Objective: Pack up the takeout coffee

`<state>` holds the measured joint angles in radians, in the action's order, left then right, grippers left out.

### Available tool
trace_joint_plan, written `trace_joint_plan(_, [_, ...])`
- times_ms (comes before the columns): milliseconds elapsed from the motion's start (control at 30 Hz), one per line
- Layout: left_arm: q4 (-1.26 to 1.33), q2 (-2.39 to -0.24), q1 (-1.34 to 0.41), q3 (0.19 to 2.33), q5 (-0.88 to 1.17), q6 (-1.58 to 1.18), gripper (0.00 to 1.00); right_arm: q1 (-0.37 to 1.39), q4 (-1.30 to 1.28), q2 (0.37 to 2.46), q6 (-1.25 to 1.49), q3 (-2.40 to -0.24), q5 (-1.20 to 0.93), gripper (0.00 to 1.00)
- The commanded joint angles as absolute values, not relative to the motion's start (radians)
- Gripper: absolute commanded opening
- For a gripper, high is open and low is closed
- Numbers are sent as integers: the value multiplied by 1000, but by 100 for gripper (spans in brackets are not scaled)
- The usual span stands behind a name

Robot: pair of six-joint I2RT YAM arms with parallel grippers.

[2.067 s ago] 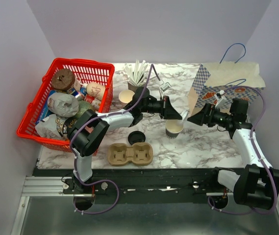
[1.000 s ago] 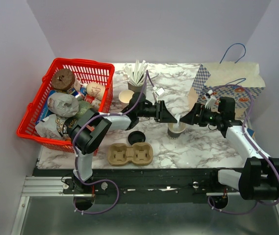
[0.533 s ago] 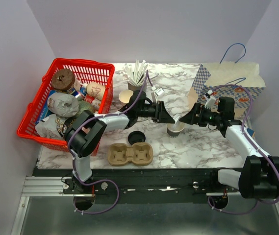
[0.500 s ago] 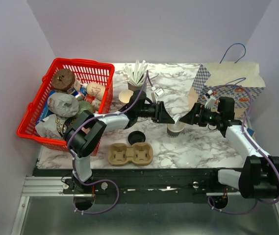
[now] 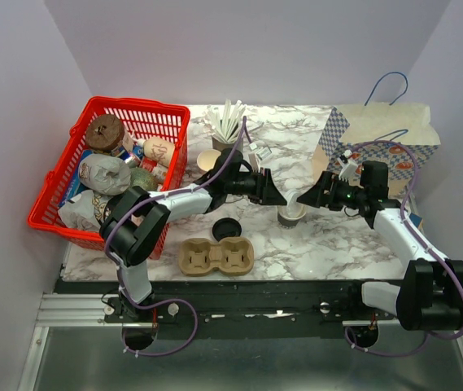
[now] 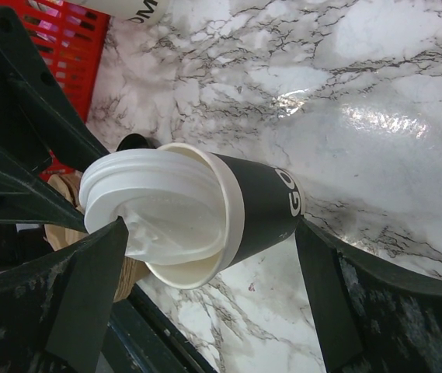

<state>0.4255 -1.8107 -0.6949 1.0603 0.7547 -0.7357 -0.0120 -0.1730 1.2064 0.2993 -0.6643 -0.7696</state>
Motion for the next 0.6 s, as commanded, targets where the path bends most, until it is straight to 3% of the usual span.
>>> trace_joint_plan(0, [351, -1766, -692, 1104, 700, -663, 49, -2, -146, 1216, 310, -684, -746, 97])
trace_joint_plan(567, [258, -1732, -692, 1117, 634, -584, 52, 23, -120, 1247, 327, -698, -765, 96])
